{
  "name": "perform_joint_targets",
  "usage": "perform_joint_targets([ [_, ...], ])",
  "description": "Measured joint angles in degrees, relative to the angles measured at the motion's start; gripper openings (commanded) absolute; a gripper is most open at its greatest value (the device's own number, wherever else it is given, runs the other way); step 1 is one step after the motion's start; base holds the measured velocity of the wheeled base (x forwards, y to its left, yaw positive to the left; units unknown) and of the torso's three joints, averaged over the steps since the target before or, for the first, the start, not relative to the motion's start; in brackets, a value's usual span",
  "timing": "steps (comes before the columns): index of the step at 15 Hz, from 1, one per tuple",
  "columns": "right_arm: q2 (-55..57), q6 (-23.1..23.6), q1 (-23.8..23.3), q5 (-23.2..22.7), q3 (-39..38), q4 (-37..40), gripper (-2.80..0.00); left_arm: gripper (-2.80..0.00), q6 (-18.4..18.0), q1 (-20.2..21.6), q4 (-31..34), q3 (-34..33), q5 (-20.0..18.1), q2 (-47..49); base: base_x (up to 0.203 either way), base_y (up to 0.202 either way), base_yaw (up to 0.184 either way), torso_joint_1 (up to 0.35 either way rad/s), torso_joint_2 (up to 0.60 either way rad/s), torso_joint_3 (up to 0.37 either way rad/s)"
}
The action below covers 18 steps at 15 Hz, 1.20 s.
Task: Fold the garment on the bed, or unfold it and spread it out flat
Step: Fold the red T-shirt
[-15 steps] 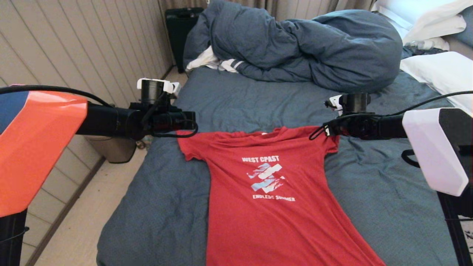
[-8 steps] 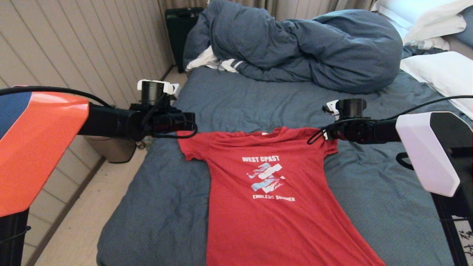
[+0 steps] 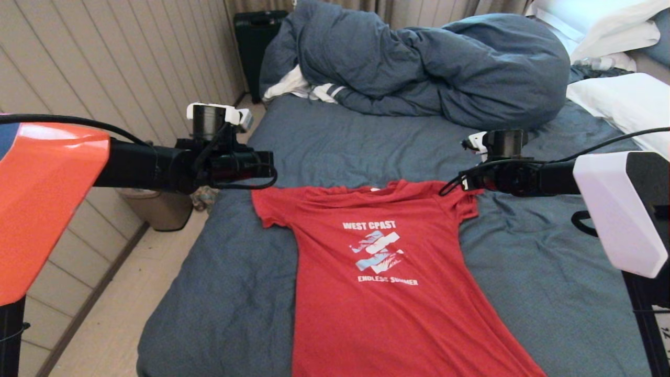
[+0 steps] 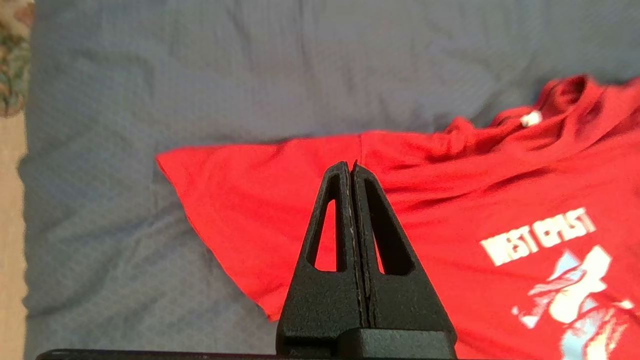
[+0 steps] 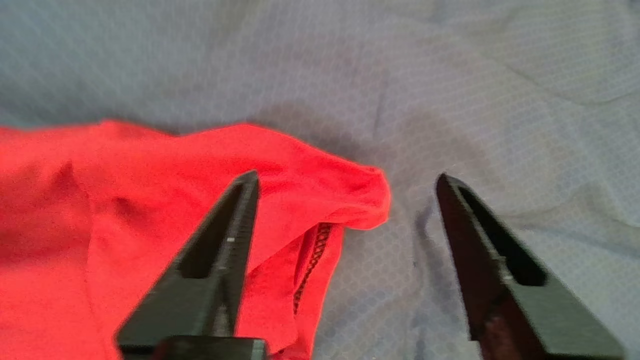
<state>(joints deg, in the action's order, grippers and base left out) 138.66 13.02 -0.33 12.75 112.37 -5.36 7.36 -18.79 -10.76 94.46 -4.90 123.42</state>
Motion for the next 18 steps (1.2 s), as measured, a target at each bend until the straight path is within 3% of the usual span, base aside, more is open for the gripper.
perform_joint_targets([
  [1, -0.6, -0.9, 0.0, -0.4, 0.0, 0.2, 0.0, -2.8, 0.3, 0.0, 0.1, 0.0, 0.0, -0.6, 0.0, 0.0, 0.0, 0.0, 0.0, 0.0],
  [2, -1.2, -2.0, 0.0, -0.7, -0.1, 1.0, -2.73, -2.8, 0.9, 0.0, 0.4, 0.0, 0.0, -1.1, 0.0, 0.0, 0.0, 0.0, 0.0, 0.0],
  [8, -6.0, -12.0, 0.4, -7.5, -0.3, 20.5, -2.8, -2.8, 2.3, 0.1, 4.9, -1.5, -0.4, -3.7, 0.0, 0.0, 0.0, 0.0, 0.0, 0.0],
  [11, -8.3, -16.1, 0.6, -7.7, -0.3, 27.3, -2.8, -2.8, 2.4, 0.5, 9.1, -0.8, -0.5, -5.0, 0.0, 0.0, 0.0, 0.0, 0.0, 0.0],
  [14, -9.9, -20.0, 1.9, -7.6, -0.2, 32.0, -2.8, -2.8, 2.7, 1.6, 14.4, 0.4, -0.8, -5.8, 0.0, 0.0, 0.0, 0.0, 0.0, 0.0],
  [18, -10.7, -20.4, 4.2, -7.9, -0.2, 31.8, -2.8, -2.8, 7.0, 4.4, 17.8, 2.2, -2.7, -3.9, 0.0, 0.0, 0.0, 0.0, 0.0, 0.0],
])
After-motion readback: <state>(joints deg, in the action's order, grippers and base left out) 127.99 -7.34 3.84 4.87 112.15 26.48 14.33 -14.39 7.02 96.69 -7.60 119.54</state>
